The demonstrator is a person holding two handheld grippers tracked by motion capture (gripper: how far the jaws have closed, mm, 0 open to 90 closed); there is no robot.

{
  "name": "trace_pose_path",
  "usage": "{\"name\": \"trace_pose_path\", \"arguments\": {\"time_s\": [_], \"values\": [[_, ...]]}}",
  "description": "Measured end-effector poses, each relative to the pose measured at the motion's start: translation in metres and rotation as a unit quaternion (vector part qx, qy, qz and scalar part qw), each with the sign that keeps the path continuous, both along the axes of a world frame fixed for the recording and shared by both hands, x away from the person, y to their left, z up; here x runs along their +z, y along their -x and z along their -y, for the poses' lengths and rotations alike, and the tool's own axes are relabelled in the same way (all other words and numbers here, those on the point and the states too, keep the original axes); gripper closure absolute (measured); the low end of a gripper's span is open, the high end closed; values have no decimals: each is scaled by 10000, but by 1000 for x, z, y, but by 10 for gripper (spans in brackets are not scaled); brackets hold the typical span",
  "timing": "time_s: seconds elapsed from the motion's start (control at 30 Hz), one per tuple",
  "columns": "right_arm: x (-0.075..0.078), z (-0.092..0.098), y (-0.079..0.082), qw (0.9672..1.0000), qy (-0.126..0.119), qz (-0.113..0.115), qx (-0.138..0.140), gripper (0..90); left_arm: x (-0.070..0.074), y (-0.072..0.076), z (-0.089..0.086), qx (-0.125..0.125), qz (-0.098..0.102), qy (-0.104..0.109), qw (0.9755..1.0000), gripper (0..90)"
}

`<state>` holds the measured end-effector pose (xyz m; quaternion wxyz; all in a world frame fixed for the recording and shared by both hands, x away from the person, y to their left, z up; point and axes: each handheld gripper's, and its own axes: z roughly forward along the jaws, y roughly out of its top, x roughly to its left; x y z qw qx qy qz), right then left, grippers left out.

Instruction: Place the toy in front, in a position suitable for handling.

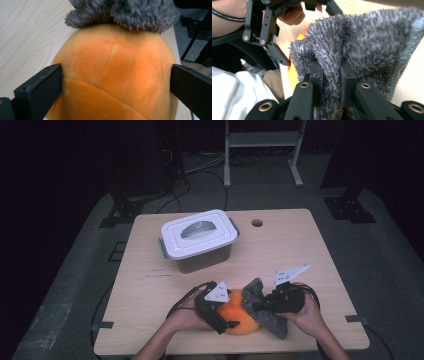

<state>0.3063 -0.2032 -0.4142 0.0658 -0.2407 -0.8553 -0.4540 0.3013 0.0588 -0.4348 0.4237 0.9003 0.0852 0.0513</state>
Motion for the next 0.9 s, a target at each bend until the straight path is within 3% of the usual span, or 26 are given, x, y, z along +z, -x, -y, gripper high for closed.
{"name": "trace_pose_path", "arguments": {"time_s": [0.1,0.2,0.43,0.57,0.77,0.83,0.9], "values": [[8,-5,2,9995,36,310,-66,755,-2,-2,-2,18,-28,-17,10000,0],[10,-10,3,9991,93,410,-68,755,-3,-3,-3,22,-39,-4,10000,0],[4,0,3,9998,139,135,-72,753,-4,-5,-8,-1,-34,58,10000,62],[-10,15,6,9996,160,-154,-148,752,-6,-7,-13,8,-104,133,9999,82],[-35,35,11,9963,481,-677,-237,751,-7,-9,-15,13,-156,231,9996,104],[-34,40,11,9961,447,-712,-274,754,-5,-9,-15,36,-87,271,9996,148],[-26,43,9,9971,342,-602,-329,755,-3,-8,-14,63,78,318,9994,214]]}}
